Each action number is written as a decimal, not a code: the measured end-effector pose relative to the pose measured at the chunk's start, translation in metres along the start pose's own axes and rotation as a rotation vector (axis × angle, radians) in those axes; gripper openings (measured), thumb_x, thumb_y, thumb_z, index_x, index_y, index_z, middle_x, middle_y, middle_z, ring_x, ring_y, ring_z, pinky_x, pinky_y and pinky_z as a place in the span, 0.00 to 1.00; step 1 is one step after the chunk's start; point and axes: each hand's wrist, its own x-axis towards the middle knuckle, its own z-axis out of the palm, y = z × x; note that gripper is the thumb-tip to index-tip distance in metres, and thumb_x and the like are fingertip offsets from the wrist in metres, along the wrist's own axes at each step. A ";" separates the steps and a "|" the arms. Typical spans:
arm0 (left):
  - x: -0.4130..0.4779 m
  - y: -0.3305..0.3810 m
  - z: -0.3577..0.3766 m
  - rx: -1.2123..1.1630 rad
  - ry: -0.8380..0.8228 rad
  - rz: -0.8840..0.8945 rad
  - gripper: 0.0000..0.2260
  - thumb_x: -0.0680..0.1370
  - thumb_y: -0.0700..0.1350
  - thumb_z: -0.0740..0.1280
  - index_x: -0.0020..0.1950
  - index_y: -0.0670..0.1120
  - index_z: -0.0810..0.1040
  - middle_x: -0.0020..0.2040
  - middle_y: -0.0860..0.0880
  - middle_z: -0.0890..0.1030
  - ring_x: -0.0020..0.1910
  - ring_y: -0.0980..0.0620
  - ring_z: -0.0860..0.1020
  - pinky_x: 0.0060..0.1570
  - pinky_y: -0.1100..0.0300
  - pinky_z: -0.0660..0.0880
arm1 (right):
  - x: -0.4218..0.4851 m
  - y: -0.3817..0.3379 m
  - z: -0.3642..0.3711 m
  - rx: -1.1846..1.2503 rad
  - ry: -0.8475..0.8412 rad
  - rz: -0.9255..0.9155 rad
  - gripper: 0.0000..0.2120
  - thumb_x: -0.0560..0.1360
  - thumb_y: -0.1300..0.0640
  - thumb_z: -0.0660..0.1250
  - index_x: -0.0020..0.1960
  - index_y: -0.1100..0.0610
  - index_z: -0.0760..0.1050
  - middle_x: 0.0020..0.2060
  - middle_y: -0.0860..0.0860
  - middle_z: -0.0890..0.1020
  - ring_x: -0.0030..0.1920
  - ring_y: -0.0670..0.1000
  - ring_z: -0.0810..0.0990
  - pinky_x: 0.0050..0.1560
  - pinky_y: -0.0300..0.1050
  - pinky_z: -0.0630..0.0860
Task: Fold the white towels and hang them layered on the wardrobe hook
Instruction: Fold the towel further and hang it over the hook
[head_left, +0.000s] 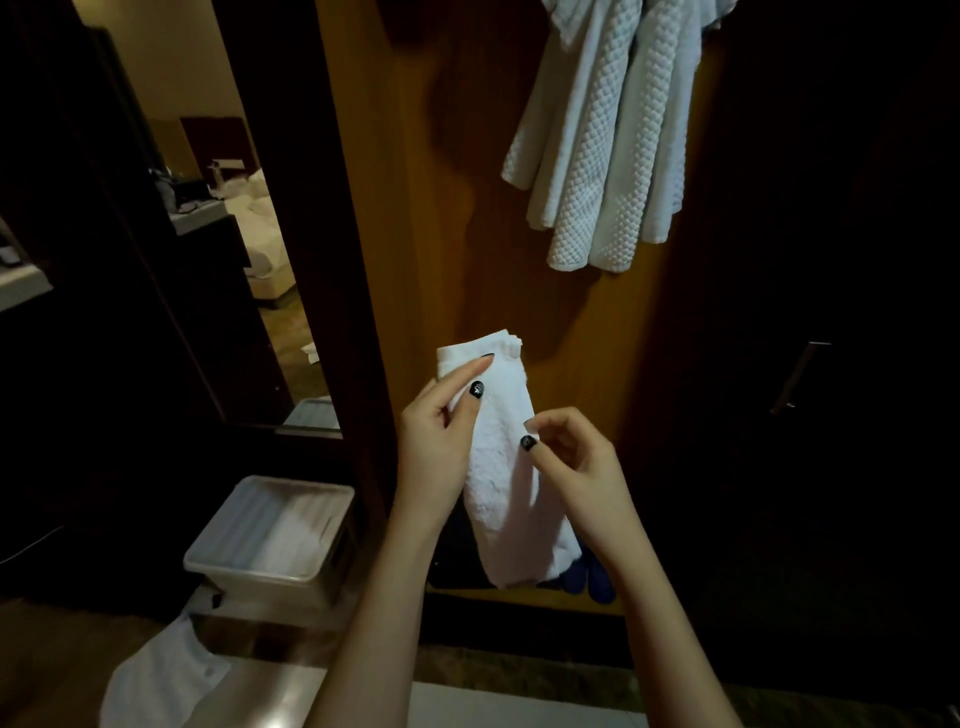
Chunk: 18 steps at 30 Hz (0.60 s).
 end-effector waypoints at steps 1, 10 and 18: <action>0.000 0.000 0.000 -0.009 0.008 -0.014 0.18 0.81 0.37 0.63 0.55 0.62 0.78 0.56 0.47 0.82 0.52 0.50 0.76 0.48 0.60 0.76 | -0.002 0.002 0.002 -0.002 -0.003 0.024 0.06 0.77 0.61 0.69 0.48 0.51 0.77 0.44 0.43 0.80 0.47 0.44 0.80 0.50 0.38 0.77; 0.000 -0.006 -0.002 0.046 0.018 0.008 0.19 0.82 0.37 0.60 0.55 0.62 0.78 0.61 0.60 0.78 0.62 0.61 0.75 0.56 0.68 0.75 | -0.013 0.012 0.013 -0.040 -0.271 0.193 0.10 0.73 0.54 0.74 0.52 0.58 0.81 0.48 0.53 0.82 0.50 0.51 0.80 0.52 0.52 0.77; 0.001 -0.010 -0.011 0.069 -0.064 0.052 0.20 0.82 0.36 0.58 0.57 0.61 0.77 0.64 0.56 0.70 0.62 0.68 0.71 0.52 0.74 0.72 | -0.007 0.012 0.004 0.040 -0.159 0.022 0.13 0.78 0.58 0.66 0.37 0.56 0.67 0.31 0.43 0.68 0.33 0.43 0.67 0.34 0.36 0.64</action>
